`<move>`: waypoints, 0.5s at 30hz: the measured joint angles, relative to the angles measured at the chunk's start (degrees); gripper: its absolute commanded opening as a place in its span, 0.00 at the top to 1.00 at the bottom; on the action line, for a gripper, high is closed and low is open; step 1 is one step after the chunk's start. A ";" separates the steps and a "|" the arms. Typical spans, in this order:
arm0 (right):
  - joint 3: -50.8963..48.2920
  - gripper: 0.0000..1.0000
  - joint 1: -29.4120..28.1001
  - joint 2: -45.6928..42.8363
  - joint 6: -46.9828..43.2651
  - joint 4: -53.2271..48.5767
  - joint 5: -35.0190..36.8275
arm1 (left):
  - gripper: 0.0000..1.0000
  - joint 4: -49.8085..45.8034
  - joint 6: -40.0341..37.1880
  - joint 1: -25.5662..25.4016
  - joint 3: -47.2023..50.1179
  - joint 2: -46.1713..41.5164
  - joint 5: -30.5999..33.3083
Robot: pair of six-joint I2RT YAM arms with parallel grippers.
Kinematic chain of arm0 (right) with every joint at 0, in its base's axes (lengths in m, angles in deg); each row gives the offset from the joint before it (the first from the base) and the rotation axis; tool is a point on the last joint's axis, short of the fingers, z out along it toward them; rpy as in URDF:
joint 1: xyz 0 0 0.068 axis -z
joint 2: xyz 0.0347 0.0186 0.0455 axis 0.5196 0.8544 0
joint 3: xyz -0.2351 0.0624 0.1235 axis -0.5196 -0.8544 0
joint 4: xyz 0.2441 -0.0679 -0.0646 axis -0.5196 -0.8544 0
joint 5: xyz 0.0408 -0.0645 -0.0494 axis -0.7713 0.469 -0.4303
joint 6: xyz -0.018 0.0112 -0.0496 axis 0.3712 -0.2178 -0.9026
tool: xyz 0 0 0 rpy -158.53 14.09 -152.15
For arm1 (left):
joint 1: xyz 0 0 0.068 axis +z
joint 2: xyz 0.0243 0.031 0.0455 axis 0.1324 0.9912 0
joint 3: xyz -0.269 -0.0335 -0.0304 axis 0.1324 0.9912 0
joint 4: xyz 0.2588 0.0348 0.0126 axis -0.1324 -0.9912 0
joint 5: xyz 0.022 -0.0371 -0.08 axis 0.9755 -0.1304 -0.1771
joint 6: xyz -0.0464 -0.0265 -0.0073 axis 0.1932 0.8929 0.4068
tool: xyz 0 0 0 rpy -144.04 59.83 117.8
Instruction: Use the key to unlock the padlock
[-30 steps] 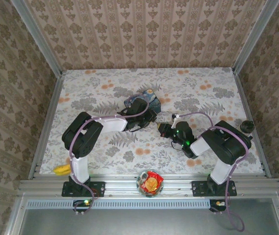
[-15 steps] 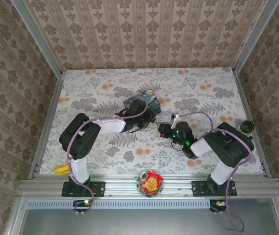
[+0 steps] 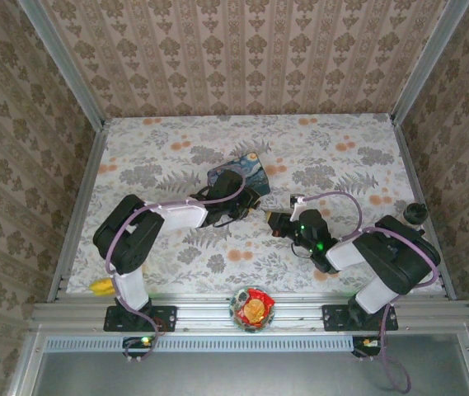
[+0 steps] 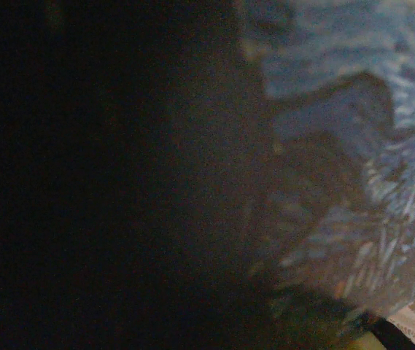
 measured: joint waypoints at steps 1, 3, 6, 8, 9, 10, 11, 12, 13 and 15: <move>0.00 1.00 0.00 -0.04 -0.09 -0.13 0.00 | 1.00 0.00 0.00 -0.02 0.00 0.00 0.00; 0.00 1.00 -0.11 -0.07 -0.26 -0.37 0.02 | 1.00 0.00 0.00 -0.04 0.00 0.02 -0.02; 0.04 1.00 -0.15 -0.07 -0.68 -0.98 0.04 | 1.00 0.00 0.00 -0.09 -0.02 0.04 -0.02; 0.13 1.00 -0.15 -0.07 -1.11 -1.22 0.11 | 1.00 0.00 -0.02 -0.15 -0.02 0.04 -0.02; 0.24 1.00 -0.15 -0.07 -1.29 -1.40 0.11 | 1.00 -0.02 0.00 -0.24 -0.04 0.04 -0.02; 0.37 1.00 -0.15 -0.07 -1.33 -1.44 0.13 | 1.00 -0.02 -0.02 -0.31 -0.04 0.04 -0.04; 0.55 1.00 -0.15 -0.07 -1.44 -1.49 0.13 | 1.00 -0.02 -0.02 -0.33 -0.04 0.04 -0.04; 0.74 1.00 -0.15 -0.07 -1.53 -1.49 0.24 | 1.00 -0.02 -0.02 -0.35 -0.04 0.04 -0.07; 0.94 1.00 -0.15 -0.07 -1.55 -1.51 0.28 | 1.00 -0.02 -0.02 -0.35 -0.07 0.04 -0.07; 1.36 1.00 -0.15 -0.07 -1.73 -1.53 0.33 | 1.00 -0.02 -0.02 -0.35 -0.07 0.04 -0.07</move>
